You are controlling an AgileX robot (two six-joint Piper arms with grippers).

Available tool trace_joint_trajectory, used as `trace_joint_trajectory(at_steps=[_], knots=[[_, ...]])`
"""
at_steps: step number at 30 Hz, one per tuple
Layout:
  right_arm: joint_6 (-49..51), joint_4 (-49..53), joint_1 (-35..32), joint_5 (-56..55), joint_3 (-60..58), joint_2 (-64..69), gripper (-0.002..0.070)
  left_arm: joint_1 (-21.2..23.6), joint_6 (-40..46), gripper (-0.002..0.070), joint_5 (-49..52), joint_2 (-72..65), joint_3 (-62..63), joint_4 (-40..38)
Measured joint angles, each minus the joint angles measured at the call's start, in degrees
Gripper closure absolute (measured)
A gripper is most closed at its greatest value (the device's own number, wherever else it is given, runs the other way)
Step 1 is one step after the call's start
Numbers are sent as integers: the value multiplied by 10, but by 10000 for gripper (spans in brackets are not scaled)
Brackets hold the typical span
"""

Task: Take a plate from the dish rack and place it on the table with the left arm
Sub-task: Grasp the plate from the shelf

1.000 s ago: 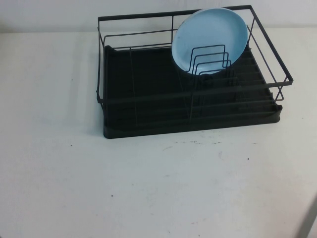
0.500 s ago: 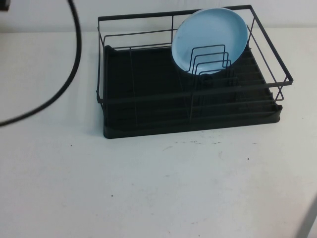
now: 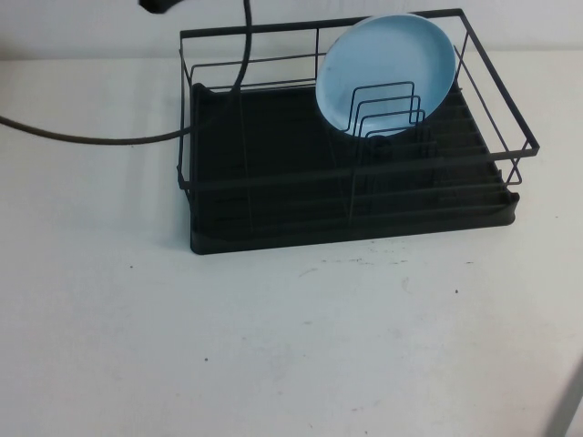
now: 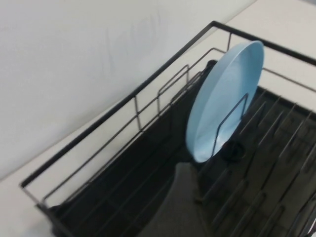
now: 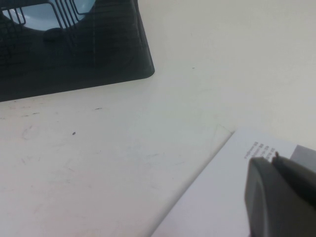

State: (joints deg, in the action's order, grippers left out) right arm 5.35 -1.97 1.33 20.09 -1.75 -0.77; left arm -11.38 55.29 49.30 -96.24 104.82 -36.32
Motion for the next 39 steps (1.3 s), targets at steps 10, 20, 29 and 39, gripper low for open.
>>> trace_joint_trajectory(at_steps=[10,20,29,39], knots=[[0,2,0,0,0,0,696,-7,220,69,-30,-134,0,-323],[0,20,0,0,0,0,696,-73,458,67,-147,-193,0,-442],[0,24,0,0,0,0,696,-101,559,66,-223,-231,0,-578],[0,24,0,0,0,0,697,-117,618,66,-225,-295,0,-607]])
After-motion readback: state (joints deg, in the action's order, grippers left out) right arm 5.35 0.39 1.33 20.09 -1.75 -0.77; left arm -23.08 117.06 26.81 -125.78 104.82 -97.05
